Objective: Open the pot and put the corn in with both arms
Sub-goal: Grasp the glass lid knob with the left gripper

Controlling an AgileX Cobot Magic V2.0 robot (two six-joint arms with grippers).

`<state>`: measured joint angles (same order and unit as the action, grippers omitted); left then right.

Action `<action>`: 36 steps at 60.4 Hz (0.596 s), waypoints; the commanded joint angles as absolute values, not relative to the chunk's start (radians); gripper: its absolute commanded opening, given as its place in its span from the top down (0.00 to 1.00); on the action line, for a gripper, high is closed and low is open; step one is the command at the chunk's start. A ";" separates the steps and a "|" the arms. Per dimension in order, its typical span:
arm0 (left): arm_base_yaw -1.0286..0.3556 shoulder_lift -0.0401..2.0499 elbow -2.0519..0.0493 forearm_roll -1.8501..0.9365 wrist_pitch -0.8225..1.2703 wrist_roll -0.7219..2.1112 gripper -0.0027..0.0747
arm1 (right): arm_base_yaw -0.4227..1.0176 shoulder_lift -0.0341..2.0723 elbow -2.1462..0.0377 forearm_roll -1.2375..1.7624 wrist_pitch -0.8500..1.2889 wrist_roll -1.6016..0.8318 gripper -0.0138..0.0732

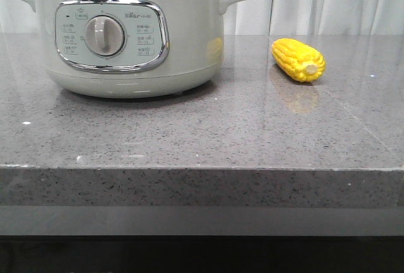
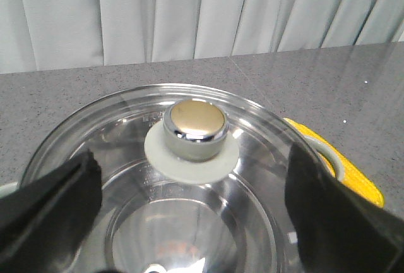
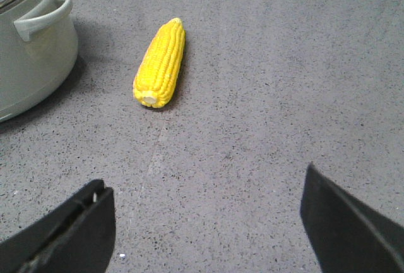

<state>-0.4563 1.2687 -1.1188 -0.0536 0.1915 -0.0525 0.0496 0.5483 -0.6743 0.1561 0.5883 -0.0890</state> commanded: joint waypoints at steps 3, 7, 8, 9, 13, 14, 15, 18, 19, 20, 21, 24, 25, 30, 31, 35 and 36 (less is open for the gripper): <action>-0.463 1.337 -1.242 -0.057 0.101 -0.052 0.21 | 0.043 0.557 -0.709 0.160 0.519 -0.096 0.14; -0.463 1.384 -1.291 -0.057 0.101 -0.052 0.21 | 0.043 0.557 -0.709 0.160 0.519 -0.096 0.14; -0.463 1.398 -1.305 -0.060 0.099 -0.052 0.21 | 0.043 0.557 -0.709 0.160 0.519 -0.096 0.14; -0.463 1.406 -1.314 -0.060 0.096 -0.052 0.21 | 0.043 0.557 -0.709 0.160 0.519 -0.096 0.14; -0.465 1.448 -1.354 -0.062 0.084 -0.052 0.21 | 0.043 0.557 -0.709 0.160 0.519 -0.096 0.14; -0.465 1.456 -1.361 -0.062 0.081 -0.052 0.21 | 0.043 0.557 -0.709 0.160 0.519 -0.096 0.14; -0.465 1.464 -1.368 -0.062 0.079 -0.052 0.21 | 0.043 0.557 -0.709 0.160 0.519 -0.096 0.14; -0.465 1.490 -1.389 -0.062 0.074 -0.052 0.21 | 0.043 0.557 -0.709 0.160 0.519 -0.096 0.14; -0.465 1.499 -1.394 -0.062 0.074 -0.052 0.21 | 0.043 0.557 -0.709 0.160 0.519 -0.096 0.14; -0.465 1.506 -1.401 -0.062 0.074 -0.052 0.21 | 0.043 0.557 -0.709 0.160 0.519 -0.096 0.14; -0.465 1.512 -1.403 -0.062 0.074 -0.052 0.21 | 0.043 0.557 -0.709 0.160 0.519 -0.096 0.14; -0.465 1.536 -1.410 -0.062 0.074 -0.052 0.21 | 0.043 0.557 -0.709 0.160 0.519 -0.096 0.14; -0.465 1.540 -1.413 -0.062 0.074 -0.052 0.21 | 0.043 0.557 -0.709 0.160 0.519 -0.096 0.14; -0.465 1.559 -1.415 -0.064 0.074 -0.052 0.21 | 0.043 0.557 -0.709 0.160 0.519 -0.096 0.14; -0.465 1.561 -1.415 -0.064 0.074 -0.052 0.21 | 0.043 0.557 -0.709 0.160 0.519 -0.096 0.14; -0.465 1.569 -1.415 -0.064 0.074 -0.052 0.21 | 0.043 0.557 -0.709 0.160 0.519 -0.096 0.14; -0.465 1.570 -1.415 -0.064 0.074 -0.052 0.21 | 0.043 0.557 -0.709 0.160 0.519 -0.096 0.14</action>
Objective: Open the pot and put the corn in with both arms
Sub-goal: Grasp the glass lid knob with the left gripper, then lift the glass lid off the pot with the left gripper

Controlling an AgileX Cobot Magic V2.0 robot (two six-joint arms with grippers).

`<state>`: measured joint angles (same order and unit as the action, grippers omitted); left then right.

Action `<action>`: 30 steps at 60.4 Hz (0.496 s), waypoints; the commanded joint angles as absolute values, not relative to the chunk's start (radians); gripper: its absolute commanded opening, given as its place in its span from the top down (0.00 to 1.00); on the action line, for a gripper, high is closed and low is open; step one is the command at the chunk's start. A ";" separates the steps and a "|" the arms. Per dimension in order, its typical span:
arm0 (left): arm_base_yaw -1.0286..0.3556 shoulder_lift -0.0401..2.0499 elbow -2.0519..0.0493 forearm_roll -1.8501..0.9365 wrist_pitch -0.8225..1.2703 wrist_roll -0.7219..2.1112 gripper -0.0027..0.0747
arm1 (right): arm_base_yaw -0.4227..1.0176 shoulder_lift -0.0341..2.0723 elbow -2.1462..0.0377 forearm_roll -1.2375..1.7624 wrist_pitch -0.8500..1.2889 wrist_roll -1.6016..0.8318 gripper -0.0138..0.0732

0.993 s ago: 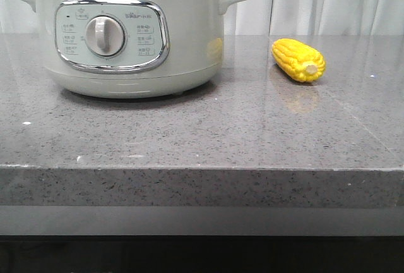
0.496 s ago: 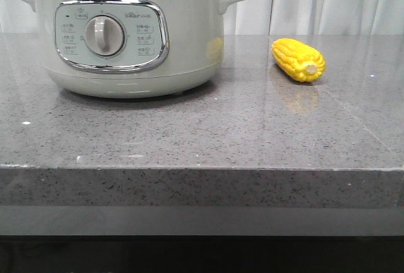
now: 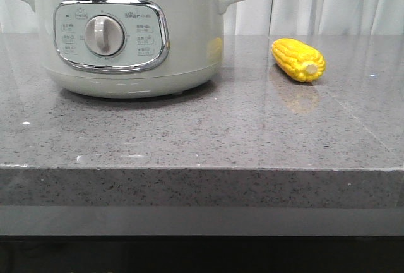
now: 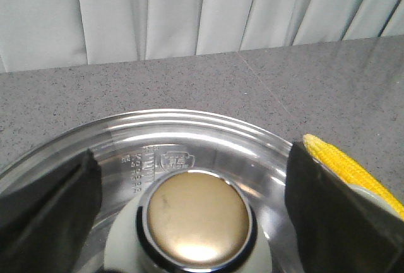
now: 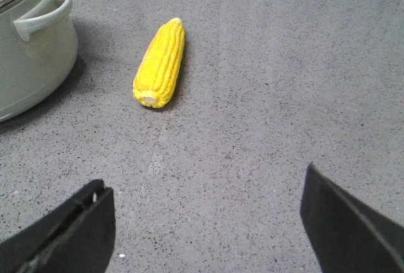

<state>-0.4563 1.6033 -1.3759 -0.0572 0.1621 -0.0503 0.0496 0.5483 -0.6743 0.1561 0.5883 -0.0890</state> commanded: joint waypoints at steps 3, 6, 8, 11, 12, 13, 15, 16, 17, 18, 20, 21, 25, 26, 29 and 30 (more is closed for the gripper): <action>-0.465 1.574 -1.415 -0.064 0.076 -0.052 0.21 | 0.043 0.557 -0.709 0.160 0.519 -0.096 0.14; -0.465 1.576 -1.415 -0.064 0.076 -0.052 0.21 | 0.043 0.557 -0.709 0.160 0.519 -0.096 0.14; -0.465 1.579 -1.415 -0.064 0.076 -0.052 0.23 | 0.043 0.557 -0.709 0.160 0.519 -0.096 0.14; -0.465 1.581 -1.415 -0.064 0.076 -0.052 0.27 | 0.043 0.557 -0.709 0.160 0.519 -0.096 0.14; -0.465 1.581 -1.415 -0.064 0.076 -0.052 0.29 | 0.043 0.557 -0.709 0.160 0.519 -0.096 0.14; -0.465 1.583 -1.415 -0.064 0.076 -0.052 0.30 | 0.043 0.557 -0.709 0.160 0.519 -0.096 0.14; -0.465 1.585 -1.415 -0.064 0.076 -0.052 0.33 | 0.043 0.557 -0.709 0.160 0.519 -0.096 0.14; -0.465 1.587 -1.415 -0.064 0.076 -0.052 0.34 | 0.043 0.557 -0.709 0.160 0.519 -0.096 0.14; -0.465 1.588 -1.415 -0.064 0.076 -0.052 0.36 | 0.043 0.557 -0.709 0.160 0.519 -0.096 0.14; -0.465 1.589 -1.415 -0.064 0.076 -0.052 0.37 | 0.043 0.557 -0.709 0.160 0.519 -0.096 0.14; -0.465 1.594 -1.415 -0.064 0.080 -0.052 0.40 | 0.043 0.557 -0.709 0.160 0.519 -0.096 0.14; -0.465 1.597 -1.415 -0.064 0.080 -0.052 0.41 | 0.043 0.557 -0.709 0.160 0.519 -0.096 0.14; -0.465 1.606 -1.415 -0.064 0.089 -0.052 0.46 | 0.043 0.557 -0.709 0.160 0.519 -0.096 0.14; -0.465 1.606 -1.415 -0.064 0.091 -0.052 0.46 | 0.043 0.557 -0.709 0.160 0.519 -0.096 0.14; -0.465 1.610 -1.415 -0.064 0.097 -0.052 0.49 | 0.043 0.557 -0.709 0.160 0.519 -0.096 0.14; -0.465 1.610 -1.415 -0.064 0.098 -0.052 0.50 | 0.043 0.557 -0.709 0.160 0.519 -0.096 0.14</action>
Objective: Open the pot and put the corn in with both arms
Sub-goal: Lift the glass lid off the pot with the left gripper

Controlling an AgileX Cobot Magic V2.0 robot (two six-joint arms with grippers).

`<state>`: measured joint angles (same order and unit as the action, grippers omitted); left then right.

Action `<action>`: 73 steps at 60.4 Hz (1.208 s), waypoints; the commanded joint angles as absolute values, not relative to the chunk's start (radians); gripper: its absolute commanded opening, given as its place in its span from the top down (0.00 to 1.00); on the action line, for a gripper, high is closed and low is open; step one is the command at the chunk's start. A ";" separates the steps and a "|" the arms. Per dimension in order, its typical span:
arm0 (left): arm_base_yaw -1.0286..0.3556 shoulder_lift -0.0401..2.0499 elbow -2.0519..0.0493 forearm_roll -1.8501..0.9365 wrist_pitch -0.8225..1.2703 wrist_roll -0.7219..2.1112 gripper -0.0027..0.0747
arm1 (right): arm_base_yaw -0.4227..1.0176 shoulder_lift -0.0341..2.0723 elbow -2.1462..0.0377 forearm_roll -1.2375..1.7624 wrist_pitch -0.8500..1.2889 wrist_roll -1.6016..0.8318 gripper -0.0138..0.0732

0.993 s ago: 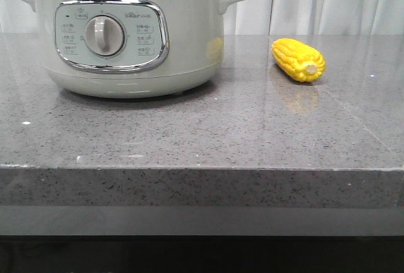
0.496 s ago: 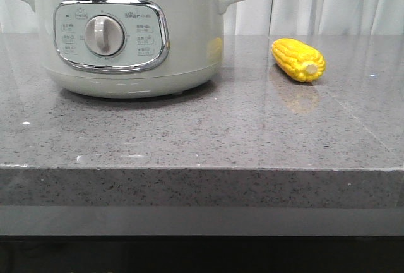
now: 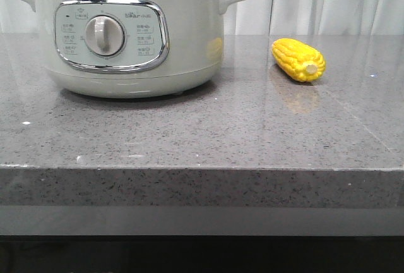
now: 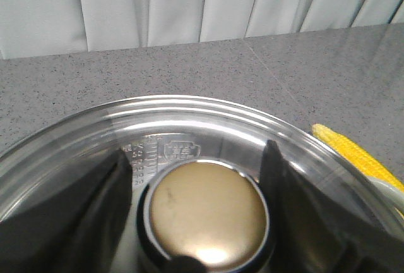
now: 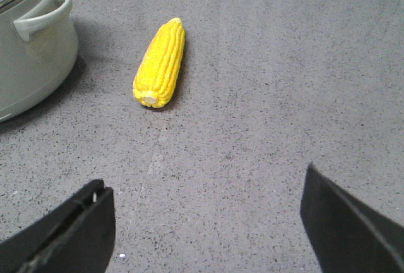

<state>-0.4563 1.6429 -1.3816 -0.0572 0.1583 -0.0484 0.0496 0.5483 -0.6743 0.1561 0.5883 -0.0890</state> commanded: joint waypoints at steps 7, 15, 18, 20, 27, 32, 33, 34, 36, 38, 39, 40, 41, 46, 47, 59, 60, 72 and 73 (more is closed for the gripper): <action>-0.465 1.611 -1.415 -0.064 0.103 -0.052 0.59 | 0.043 0.557 -0.709 0.160 0.520 -0.096 0.14; -0.465 1.611 -1.417 -0.064 0.106 -0.052 0.68 | 0.043 0.557 -0.709 0.160 0.520 -0.096 0.14; -0.465 1.611 -1.418 -0.064 0.104 -0.052 0.71 | 0.043 0.557 -0.709 0.160 0.520 -0.096 0.14; -0.465 1.609 -1.418 -0.064 0.104 -0.052 0.72 | 0.043 0.557 -0.709 0.160 0.520 -0.096 0.14; -0.465 1.596 -1.438 -0.064 0.106 -0.052 0.72 | 0.043 0.557 -0.709 0.160 0.519 -0.096 0.14; -0.465 1.585 -1.471 -0.064 0.118 -0.052 0.72 | 0.043 0.557 -0.709 0.160 0.519 -0.096 0.14; -0.465 1.582 -1.481 -0.064 0.122 -0.052 0.72 | 0.043 0.557 -0.709 0.160 0.519 -0.096 0.14; -0.465 1.579 -1.488 -0.064 0.126 -0.052 0.72 | 0.043 0.557 -0.709 0.160 0.519 -0.096 0.14; -0.465 1.570 -1.504 -0.064 0.136 -0.052 0.72 | 0.043 0.557 -0.709 0.160 0.519 -0.096 0.14; -0.465 1.565 -1.521 -0.064 0.138 -0.052 0.72 | 0.043 0.557 -0.709 0.160 0.519 -0.096 0.14; -0.465 1.559 -1.530 -0.064 0.145 -0.052 0.72 | 0.043 0.557 -0.709 0.160 0.519 -0.096 0.14; -0.465 1.557 -1.537 -0.064 0.147 -0.052 0.72 | 0.043 0.557 -0.709 0.160 0.519 -0.096 0.14; -0.465 1.554 -1.543 -0.064 0.152 -0.052 0.72 | 0.043 0.557 -0.709 0.160 0.519 -0.096 0.14; -0.465 1.527 -1.573 -0.064 0.175 -0.052 0.72 | 0.043 0.557 -0.709 0.160 0.520 -0.096 0.14; -0.465 1.522 -1.577 -0.064 0.179 -0.052 0.72 | 0.043 0.557 -0.709 0.160 0.520 -0.096 0.14; -0.462 1.416 -1.587 -0.059 0.302 -0.052 0.72 | 0.043 0.557 -0.709 0.160 0.520 -0.096 0.14; -0.461 1.408 -1.587 -0.059 0.318 -0.052 0.72 | 0.043 0.557 -0.709 0.160 0.520 -0.096 0.14; -0.451 1.268 -1.533 -0.037 0.476 -0.052 0.72 | 0.043 0.557 -0.709 0.160 0.522 -0.096 0.14; -0.451 1.255 -1.515 -0.034 0.479 -0.052 0.72 | 0.043 0.557 -0.709 0.160 0.523 -0.096 0.14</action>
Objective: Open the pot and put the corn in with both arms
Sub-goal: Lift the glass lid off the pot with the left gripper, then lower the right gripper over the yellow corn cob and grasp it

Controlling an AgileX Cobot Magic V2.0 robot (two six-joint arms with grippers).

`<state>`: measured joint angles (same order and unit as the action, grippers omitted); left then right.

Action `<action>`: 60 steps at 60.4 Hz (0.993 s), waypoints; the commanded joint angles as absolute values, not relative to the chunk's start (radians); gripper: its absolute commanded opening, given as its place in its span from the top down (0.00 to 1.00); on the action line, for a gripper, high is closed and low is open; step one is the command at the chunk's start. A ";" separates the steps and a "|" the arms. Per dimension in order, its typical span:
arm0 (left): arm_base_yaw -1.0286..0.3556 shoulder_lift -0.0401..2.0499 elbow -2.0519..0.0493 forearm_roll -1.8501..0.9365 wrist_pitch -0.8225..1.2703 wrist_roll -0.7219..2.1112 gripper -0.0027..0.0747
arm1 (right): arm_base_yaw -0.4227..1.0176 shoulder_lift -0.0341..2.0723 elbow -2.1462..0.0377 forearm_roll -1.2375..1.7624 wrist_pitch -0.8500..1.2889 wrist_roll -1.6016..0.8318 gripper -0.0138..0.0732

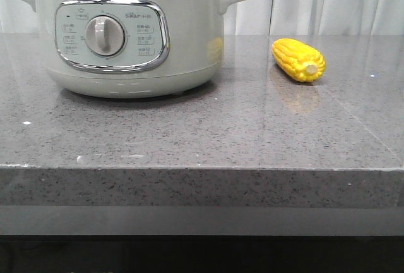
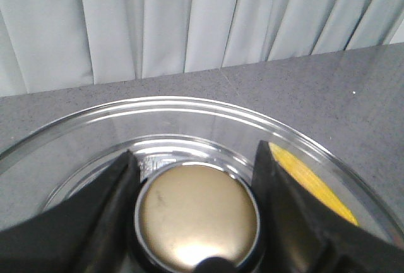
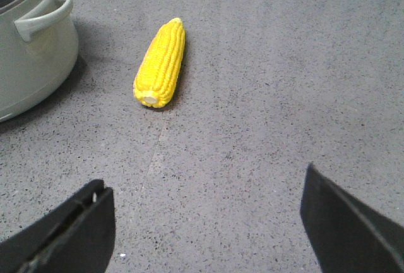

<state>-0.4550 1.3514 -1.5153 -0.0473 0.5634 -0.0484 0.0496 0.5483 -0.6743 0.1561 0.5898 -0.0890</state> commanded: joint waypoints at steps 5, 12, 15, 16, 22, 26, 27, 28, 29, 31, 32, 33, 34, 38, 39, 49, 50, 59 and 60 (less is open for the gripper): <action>-0.451 1.176 -1.426 -0.026 0.479 -0.052 0.72 | 0.043 0.557 -0.709 0.160 0.526 -0.096 0.14; -0.451 1.063 -1.287 -0.011 0.473 -0.052 0.72 | 0.043 0.557 -0.709 0.160 0.529 -0.096 0.14; -0.451 1.003 -1.224 -0.009 0.473 -0.052 0.72 | 0.043 0.557 -0.709 0.160 0.532 -0.096 0.14; -0.451 0.987 -1.207 -0.009 0.473 -0.052 0.72 | 0.043 0.557 -0.709 0.160 0.534 -0.096 0.14; -0.451 0.881 -1.076 -0.009 0.473 -0.052 0.72 | 0.043 0.557 -0.709 0.160 0.543 -0.096 0.14; -0.451 0.807 -1.005 -0.012 0.473 -0.052 0.72 | 0.046 0.560 -0.709 0.160 0.552 -0.097 0.14; -0.451 0.782 -0.983 -0.012 0.473 -0.052 0.72 | 0.049 0.561 -0.709 0.160 0.555 -0.100 0.14; -0.451 0.765 -0.968 -0.012 0.473 -0.052 0.72 | 0.052 0.564 -0.709 0.160 0.557 -0.103 0.14; -0.451 0.749 -0.955 -0.012 0.475 -0.052 0.72 | 0.057 0.566 -0.710 0.160 0.560 -0.105 0.14; -0.451 0.709 -0.924 -0.014 0.479 -0.052 0.72 | 0.068 0.576 -0.714 0.160 0.569 -0.110 0.14; -0.451 0.687 -0.912 -0.017 0.482 -0.052 0.72 | 0.073 0.580 -0.717 0.160 0.573 -0.112 0.14; -0.451 0.672 -0.901 -0.019 0.481 -0.052 0.72 | 0.079 0.585 -0.720 0.160 0.578 -0.113 0.14; -0.451 0.657 -0.884 -0.022 0.483 -0.052 0.72 | 0.089 0.596 -0.724 0.160 0.585 -0.113 0.14; -0.451 0.594 -0.838 -0.037 0.487 -0.052 0.72 | 0.119 0.635 -0.746 0.160 0.605 -0.113 0.14; -0.451 0.583 -0.831 -0.039 0.487 -0.052 0.72 | 0.126 0.645 -0.752 0.160 0.608 -0.113 0.14; -0.451 0.508 -0.778 -0.039 0.487 -0.052 0.72 | 0.190 0.791 -0.853 0.160 0.627 -0.114 0.14; -0.451 0.503 -0.778 -0.039 0.487 -0.052 0.72 | 0.194 0.805 -0.864 0.160 0.626 -0.114 0.14; -0.451 0.500 -0.776 -0.039 0.495 -0.052 0.72 | 0.215 0.986 -0.996 0.160 0.633 -0.114 0.14; -0.451 0.500 -0.776 -0.039 0.495 -0.052 0.72 | 0.215 1.003 -1.009 0.160 0.634 -0.113 0.14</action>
<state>-0.4550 0.5017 -0.7398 -0.0282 0.6334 -0.0484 0.2105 0.9268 -0.9168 0.1561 0.6868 -0.1011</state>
